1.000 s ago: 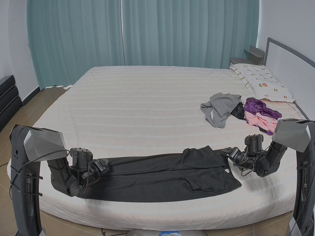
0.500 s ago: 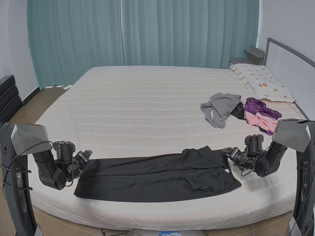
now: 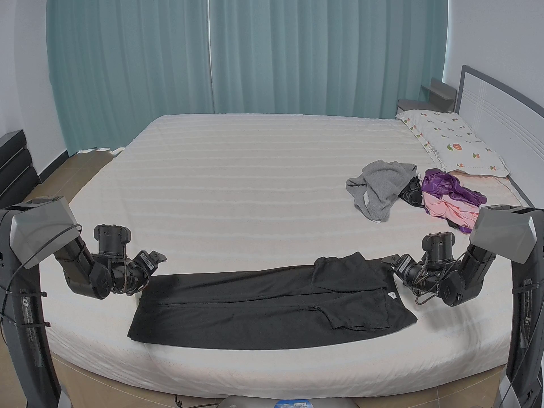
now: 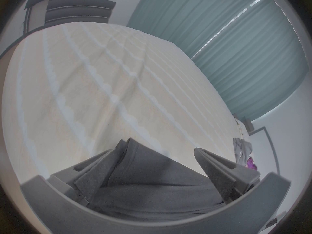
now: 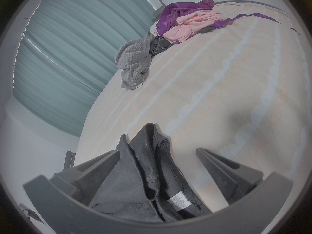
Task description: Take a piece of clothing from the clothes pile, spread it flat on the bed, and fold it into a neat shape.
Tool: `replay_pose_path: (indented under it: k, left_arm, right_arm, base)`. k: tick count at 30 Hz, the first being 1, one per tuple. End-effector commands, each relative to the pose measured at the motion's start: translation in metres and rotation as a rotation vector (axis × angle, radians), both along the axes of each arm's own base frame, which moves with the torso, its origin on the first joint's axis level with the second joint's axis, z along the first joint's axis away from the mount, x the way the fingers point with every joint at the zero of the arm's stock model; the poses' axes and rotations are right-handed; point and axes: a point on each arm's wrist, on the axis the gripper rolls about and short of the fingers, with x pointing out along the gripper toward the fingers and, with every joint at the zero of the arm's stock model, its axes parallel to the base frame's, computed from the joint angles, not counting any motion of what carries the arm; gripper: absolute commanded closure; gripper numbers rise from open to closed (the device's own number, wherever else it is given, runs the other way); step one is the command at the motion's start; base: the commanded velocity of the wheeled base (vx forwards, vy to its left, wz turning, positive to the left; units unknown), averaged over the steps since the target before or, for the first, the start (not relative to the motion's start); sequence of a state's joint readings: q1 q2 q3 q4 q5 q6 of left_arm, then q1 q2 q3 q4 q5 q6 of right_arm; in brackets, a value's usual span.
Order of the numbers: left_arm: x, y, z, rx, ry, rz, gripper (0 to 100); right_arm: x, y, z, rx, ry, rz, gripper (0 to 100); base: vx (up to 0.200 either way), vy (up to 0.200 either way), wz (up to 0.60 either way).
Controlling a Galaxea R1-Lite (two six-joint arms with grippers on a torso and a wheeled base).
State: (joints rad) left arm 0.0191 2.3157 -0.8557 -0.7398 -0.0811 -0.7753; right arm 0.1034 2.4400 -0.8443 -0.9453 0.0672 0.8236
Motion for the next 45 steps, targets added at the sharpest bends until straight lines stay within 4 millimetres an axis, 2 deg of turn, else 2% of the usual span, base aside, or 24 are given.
replay_pose_path:
  k: [1,8,9,15,25,33,45]
  left_arm:
    - [0.014,0.000,-0.017,0.049,0.009,-0.041,0]
    - [0.013,-0.003,-0.031,0.121,0.000,-0.074,0]
    - [0.013,-0.004,-0.030,0.124,-0.002,-0.075,100]
    - [0.020,-0.002,-0.031,0.139,-0.020,-0.043,100]
    - [0.027,0.001,-0.025,0.123,-0.104,0.063,100]
    - [0.025,0.016,-0.025,0.087,-0.105,0.131,100]
    - [0.033,0.019,-0.026,0.079,-0.128,0.137,100]
  right_arm:
    - [0.000,0.000,0.000,0.000,0.000,0.001,0]
    - [0.000,0.002,0.002,0.003,-0.012,0.003,0]
    - [0.000,0.002,0.003,0.003,-0.013,0.005,0]
    - [0.000,0.002,0.010,0.008,-0.031,0.004,0]
    - [0.000,0.002,0.008,0.007,-0.027,0.003,0]
    - [0.000,0.002,0.005,0.004,-0.018,0.006,0]
    - [0.001,0.002,0.006,0.006,-0.024,0.007,0]
  base:
    - [0.000,0.000,0.00]
    - [0.000,0.000,0.00]
    - [0.000,0.000,0.00]
    - [0.000,0.000,0.00]
    - [0.000,0.000,0.00]
    - [0.000,0.000,0.00]
    - [0.000,0.000,0.00]
